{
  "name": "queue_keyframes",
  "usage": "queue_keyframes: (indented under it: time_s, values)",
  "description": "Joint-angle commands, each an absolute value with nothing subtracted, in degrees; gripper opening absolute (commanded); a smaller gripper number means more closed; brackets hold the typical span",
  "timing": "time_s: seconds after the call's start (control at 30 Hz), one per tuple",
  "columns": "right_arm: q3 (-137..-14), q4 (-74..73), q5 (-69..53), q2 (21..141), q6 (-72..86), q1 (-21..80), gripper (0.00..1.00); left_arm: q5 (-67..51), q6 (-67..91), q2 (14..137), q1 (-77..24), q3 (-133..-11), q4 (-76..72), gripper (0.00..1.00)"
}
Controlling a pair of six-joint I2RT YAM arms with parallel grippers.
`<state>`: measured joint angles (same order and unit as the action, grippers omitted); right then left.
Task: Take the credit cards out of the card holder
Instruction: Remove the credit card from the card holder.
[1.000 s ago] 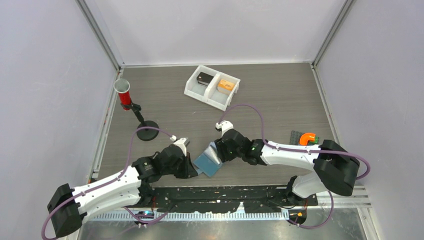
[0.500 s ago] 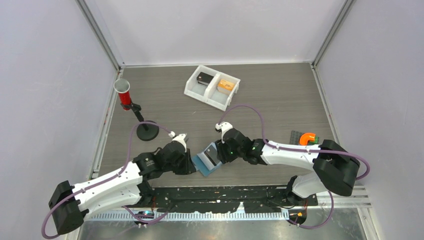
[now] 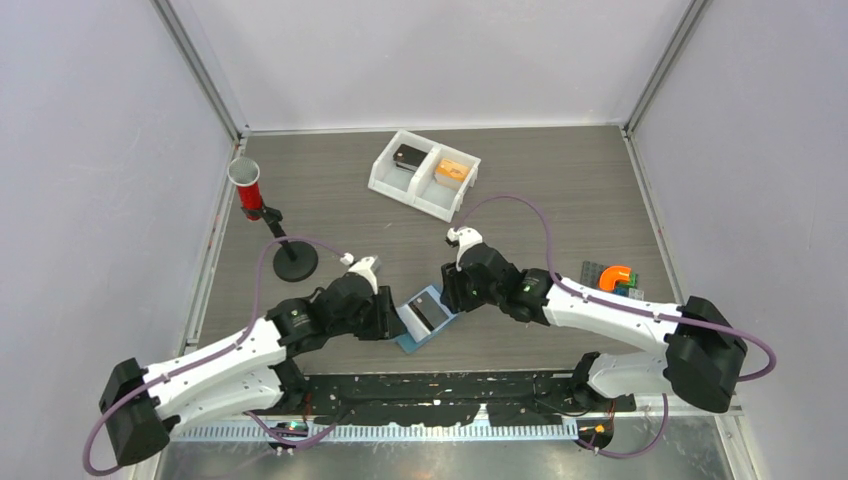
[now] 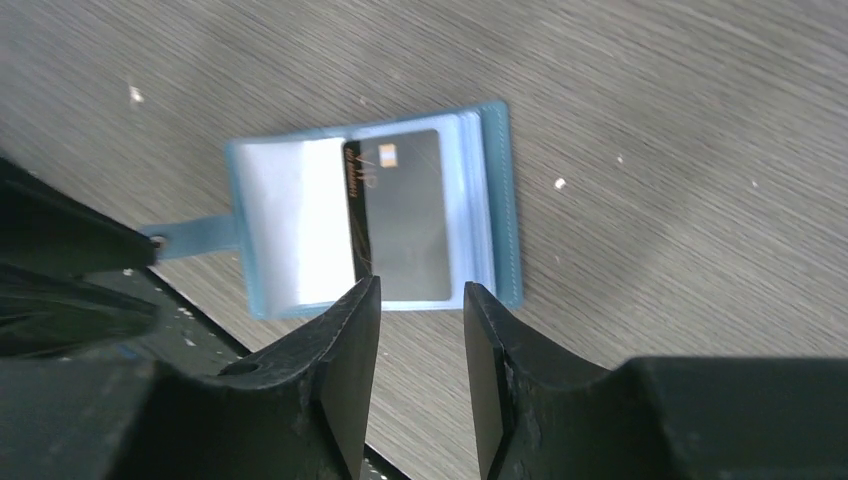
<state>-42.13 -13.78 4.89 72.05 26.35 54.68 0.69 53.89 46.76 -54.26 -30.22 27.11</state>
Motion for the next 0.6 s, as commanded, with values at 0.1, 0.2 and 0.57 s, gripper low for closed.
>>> queue_keyframes:
  time_s: [0.1,0.2,0.57]
  values:
    - [-43.71,-8.45,-4.21,72.63,28.01,51.41,0.41,-3.27,55.09,56.77,-54.32,-33.82,12.68,0.30]
    - [-42.89,-5.24,-6.98,73.63,28.15,50.27,0.38,-2.50,57.14,59.26,-54.32,-31.89,6.10,0.24]
    - [-40.37,4.33,-11.43,79.50,29.77,48.61,0.37,4.56,61.33,63.56,-54.03,-24.37,-2.33,0.25]
